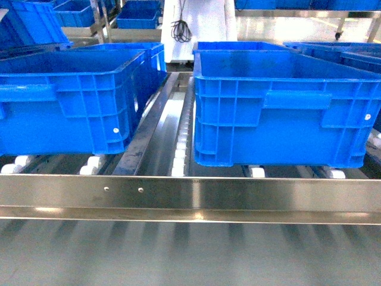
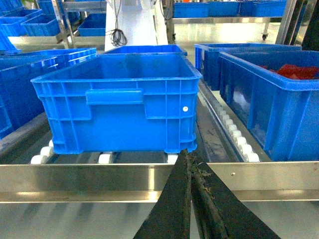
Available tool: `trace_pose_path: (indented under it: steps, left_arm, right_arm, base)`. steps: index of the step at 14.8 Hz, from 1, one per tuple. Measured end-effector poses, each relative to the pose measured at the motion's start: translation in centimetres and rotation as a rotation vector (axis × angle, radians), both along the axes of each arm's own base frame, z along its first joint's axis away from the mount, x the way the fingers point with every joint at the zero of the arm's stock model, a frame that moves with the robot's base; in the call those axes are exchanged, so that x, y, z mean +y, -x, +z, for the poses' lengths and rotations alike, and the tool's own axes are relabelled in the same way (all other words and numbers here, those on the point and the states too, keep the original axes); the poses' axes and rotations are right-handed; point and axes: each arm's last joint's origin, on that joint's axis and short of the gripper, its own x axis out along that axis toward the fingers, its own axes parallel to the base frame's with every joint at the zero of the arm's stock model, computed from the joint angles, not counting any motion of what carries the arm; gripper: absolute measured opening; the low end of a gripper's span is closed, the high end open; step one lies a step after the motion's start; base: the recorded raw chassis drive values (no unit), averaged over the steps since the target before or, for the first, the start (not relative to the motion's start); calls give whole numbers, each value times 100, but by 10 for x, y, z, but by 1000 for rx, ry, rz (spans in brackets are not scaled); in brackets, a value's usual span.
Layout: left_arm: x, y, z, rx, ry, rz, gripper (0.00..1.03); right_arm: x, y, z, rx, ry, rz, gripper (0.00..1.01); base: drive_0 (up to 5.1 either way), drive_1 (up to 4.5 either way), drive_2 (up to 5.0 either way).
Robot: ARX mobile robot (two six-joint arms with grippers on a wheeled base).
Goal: Sort blue parts and orange caps into right shelf containers
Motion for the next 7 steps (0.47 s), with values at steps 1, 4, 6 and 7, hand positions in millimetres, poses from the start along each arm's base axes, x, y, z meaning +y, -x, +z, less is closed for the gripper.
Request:
trace_pose_path:
  steps: [1, 4, 6, 7]
  left_arm:
    - [0, 2, 0, 4, 0, 0, 2]
    - [0, 7, 1, -1, 0, 0, 2]
    - [0, 10, 0, 3, 0, 0, 2]
    - [0, 12, 0, 0, 0, -1, 2]
  right_arm:
    - [0, 1, 0, 2, 0, 0, 2]
    - [0, 4, 0, 1, -1, 0, 2]
    - [0, 12, -7, 56, -3, 1, 2]
    - [0, 15, -2, -6, -3, 1, 2]
  base:
    - [0, 0, 0]
    - [0, 0, 0]
    - [0, 0, 0]
    - [0, 0, 0]
